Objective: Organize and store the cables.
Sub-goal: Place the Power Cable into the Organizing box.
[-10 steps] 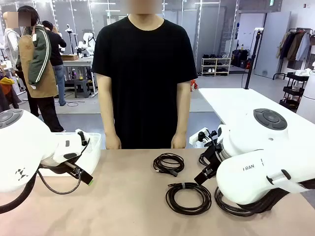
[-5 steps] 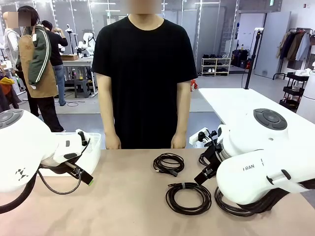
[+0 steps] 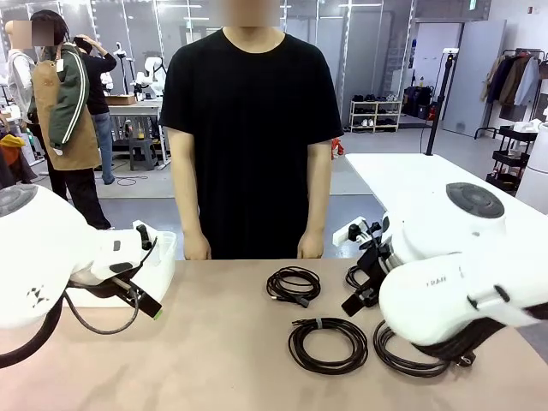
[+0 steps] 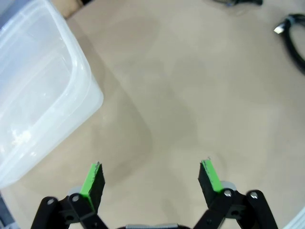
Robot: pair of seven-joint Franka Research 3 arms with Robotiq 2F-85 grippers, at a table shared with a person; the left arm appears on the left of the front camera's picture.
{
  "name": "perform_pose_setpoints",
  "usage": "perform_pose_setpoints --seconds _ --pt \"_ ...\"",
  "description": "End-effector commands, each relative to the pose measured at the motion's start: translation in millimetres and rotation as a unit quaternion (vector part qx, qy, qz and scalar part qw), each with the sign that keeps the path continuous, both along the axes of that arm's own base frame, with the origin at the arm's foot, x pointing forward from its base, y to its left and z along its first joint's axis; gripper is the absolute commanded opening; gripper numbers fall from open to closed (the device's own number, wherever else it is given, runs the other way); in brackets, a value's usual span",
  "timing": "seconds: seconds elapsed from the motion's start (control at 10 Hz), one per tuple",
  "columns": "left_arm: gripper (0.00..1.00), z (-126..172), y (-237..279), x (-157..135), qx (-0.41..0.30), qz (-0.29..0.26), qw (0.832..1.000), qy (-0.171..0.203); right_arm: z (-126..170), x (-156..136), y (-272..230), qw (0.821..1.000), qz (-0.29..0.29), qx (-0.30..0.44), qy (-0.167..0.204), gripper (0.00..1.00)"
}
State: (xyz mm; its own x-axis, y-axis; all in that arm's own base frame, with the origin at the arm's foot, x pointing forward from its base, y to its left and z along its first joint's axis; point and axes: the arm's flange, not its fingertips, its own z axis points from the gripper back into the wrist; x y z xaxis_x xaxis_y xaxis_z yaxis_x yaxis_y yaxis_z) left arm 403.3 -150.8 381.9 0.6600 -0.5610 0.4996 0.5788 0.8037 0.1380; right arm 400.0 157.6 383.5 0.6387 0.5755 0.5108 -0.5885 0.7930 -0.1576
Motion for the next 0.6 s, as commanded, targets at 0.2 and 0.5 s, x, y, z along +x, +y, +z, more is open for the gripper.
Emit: perform_pose_setpoints --seconds 0.2,0.5 --pt "1.00 78.0 64.4 -5.9 -0.026 -0.124 0.991 0.046 79.0 6.3 -73.0 0.994 0.089 0.039 0.046 1.00" --pt "1.00 110.4 132.2 -14.2 -0.048 -0.190 0.979 0.052 111.1 -19.6 -136.0 0.985 0.136 0.085 0.070 1.00"
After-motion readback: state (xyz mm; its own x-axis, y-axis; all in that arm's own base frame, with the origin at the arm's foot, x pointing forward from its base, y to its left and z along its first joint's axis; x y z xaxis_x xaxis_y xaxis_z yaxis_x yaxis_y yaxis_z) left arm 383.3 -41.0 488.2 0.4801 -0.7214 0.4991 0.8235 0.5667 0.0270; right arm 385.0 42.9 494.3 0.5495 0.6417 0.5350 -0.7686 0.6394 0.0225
